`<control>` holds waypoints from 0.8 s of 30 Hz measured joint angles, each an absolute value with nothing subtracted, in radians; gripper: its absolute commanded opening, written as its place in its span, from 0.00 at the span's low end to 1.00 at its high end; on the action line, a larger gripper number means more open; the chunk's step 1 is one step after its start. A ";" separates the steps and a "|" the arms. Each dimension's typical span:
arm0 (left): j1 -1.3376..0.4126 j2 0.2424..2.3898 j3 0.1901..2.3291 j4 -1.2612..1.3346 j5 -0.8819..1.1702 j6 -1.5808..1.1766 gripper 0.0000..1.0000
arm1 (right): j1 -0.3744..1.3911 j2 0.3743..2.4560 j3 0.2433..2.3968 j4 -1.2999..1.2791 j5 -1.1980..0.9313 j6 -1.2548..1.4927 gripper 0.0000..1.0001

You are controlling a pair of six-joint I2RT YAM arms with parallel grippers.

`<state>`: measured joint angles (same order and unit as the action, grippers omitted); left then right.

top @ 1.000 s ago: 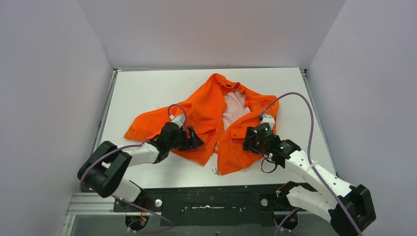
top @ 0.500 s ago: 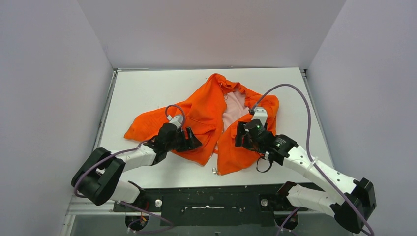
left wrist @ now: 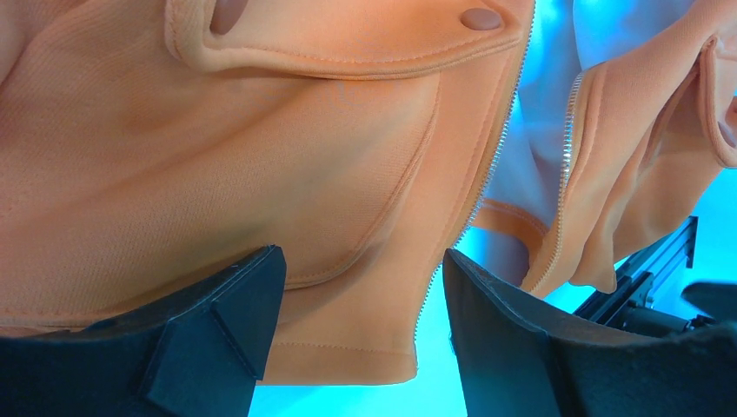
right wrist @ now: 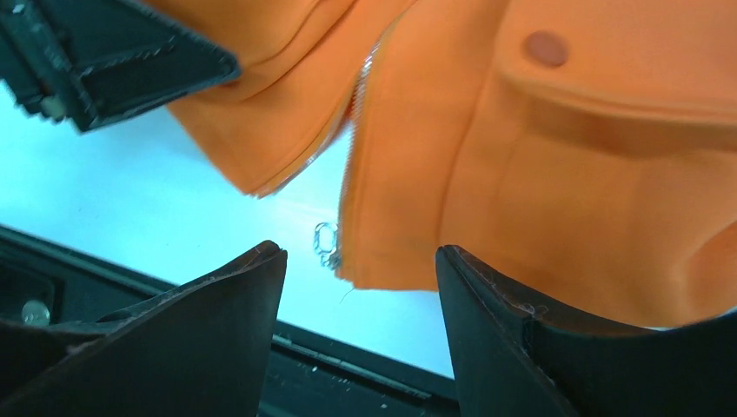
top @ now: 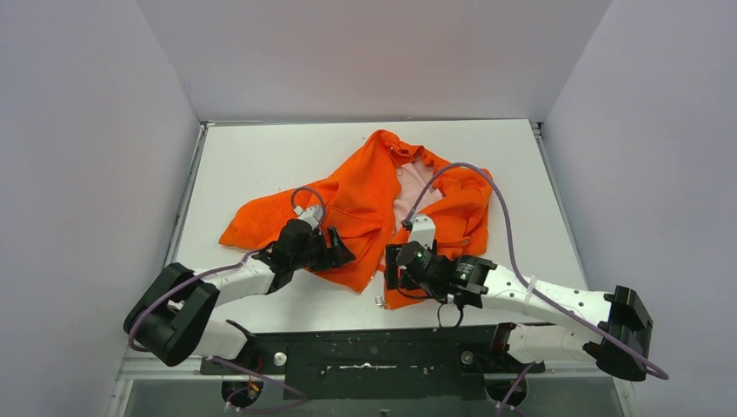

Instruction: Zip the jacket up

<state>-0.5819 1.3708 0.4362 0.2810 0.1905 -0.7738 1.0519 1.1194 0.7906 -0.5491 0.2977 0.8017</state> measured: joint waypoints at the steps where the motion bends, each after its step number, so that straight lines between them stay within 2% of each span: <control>1: -0.582 1.371 0.436 0.279 0.191 -0.773 0.66 | 1.081 1.120 0.790 -0.551 0.304 0.820 0.64; 11: -0.582 1.324 0.417 0.245 0.189 -0.773 0.66 | 1.245 1.279 0.752 -0.553 0.338 0.968 0.65; 22: -0.588 1.275 0.380 0.210 0.177 -0.773 0.66 | 1.231 1.308 0.685 -0.529 0.401 1.008 0.67; 24: -0.588 1.271 0.376 0.212 0.175 -0.773 0.66 | 1.223 1.309 0.672 -0.518 0.405 1.008 0.70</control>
<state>-0.5884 1.2705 0.3759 0.2119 0.1745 -0.7731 1.2228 1.3090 0.6720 -0.5182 0.4053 1.0084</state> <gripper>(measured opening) 0.662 0.666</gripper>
